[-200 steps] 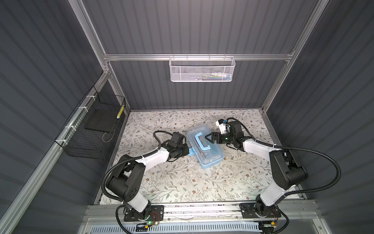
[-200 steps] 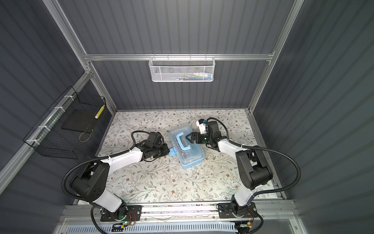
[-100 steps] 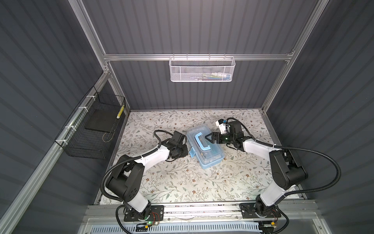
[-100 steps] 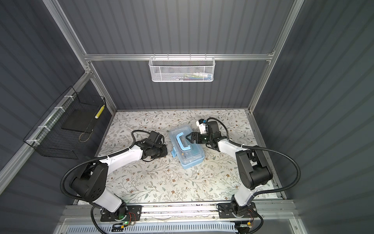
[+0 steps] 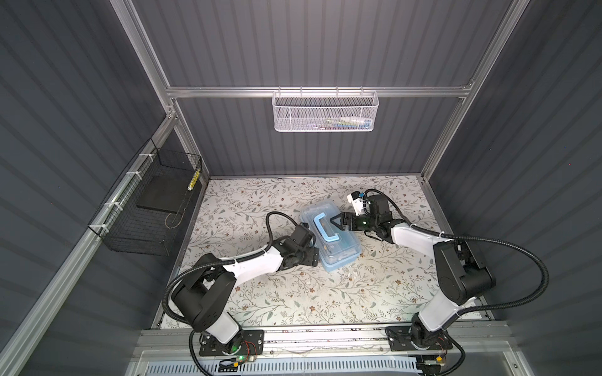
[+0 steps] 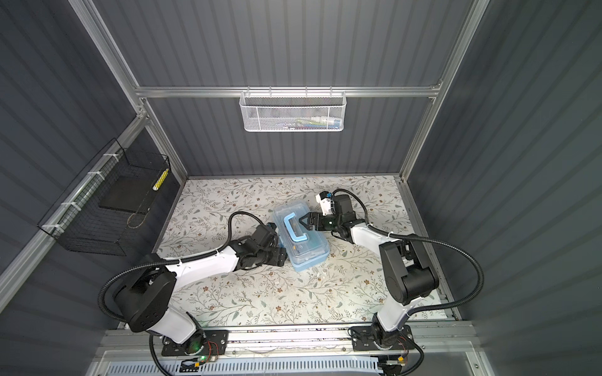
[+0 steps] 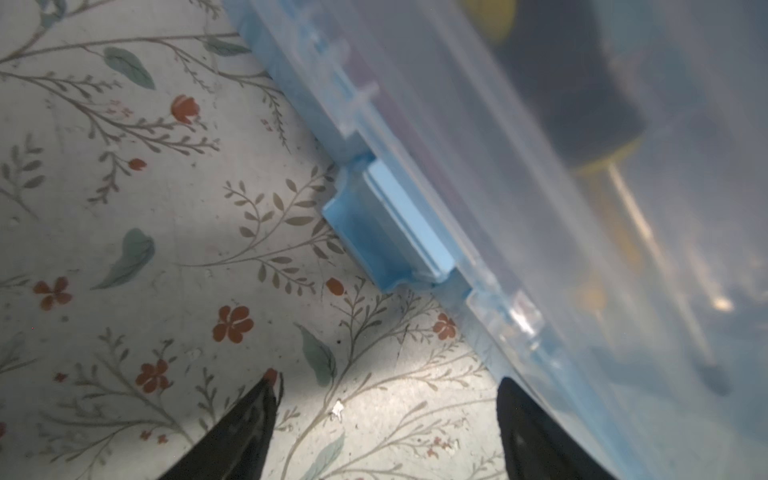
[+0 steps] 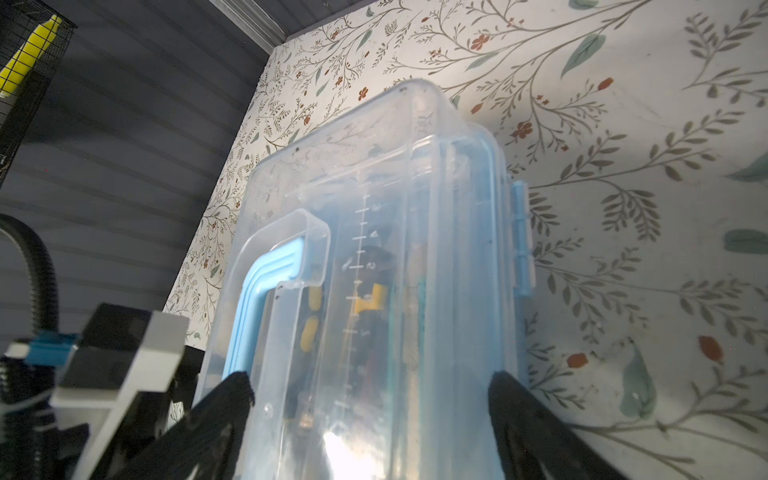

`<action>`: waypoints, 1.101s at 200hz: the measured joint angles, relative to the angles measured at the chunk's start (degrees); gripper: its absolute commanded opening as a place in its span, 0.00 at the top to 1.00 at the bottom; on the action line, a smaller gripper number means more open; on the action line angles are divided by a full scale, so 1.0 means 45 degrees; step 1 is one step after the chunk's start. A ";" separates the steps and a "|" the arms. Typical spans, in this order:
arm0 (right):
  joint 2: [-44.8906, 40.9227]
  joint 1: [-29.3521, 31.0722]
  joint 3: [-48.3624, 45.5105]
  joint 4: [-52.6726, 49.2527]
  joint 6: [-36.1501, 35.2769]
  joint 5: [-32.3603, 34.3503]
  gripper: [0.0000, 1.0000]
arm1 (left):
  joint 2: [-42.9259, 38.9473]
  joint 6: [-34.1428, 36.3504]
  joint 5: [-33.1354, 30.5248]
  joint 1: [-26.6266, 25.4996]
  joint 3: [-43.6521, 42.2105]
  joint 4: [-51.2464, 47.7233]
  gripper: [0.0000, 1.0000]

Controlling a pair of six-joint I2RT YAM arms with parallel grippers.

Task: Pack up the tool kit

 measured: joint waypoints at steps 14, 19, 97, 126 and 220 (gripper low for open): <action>0.0000 0.0000 0.0000 0.0000 0.0000 -0.0010 0.09 | 0.0160 0.0189 -0.0466 0.0024 -0.0525 0.0437 0.14; 0.0000 0.0000 0.0000 0.0000 0.0000 -0.0010 0.09 | 0.0175 0.0233 -0.0641 0.0029 -0.0690 0.0573 0.15; 0.0015 -0.0019 0.0000 0.0019 0.0005 -0.0092 0.09 | 0.0311 0.1001 -0.1268 0.0053 -0.2142 0.4143 0.12; 0.0058 -0.0029 0.0000 0.0092 0.0010 -0.0136 0.09 | 0.0345 0.1137 -0.1025 0.0053 -0.2637 0.5367 0.10; 0.0121 -0.0058 0.0000 0.0243 0.0029 -0.0228 0.09 | 0.1511 0.1472 -0.2385 0.0126 -0.3016 0.8272 0.08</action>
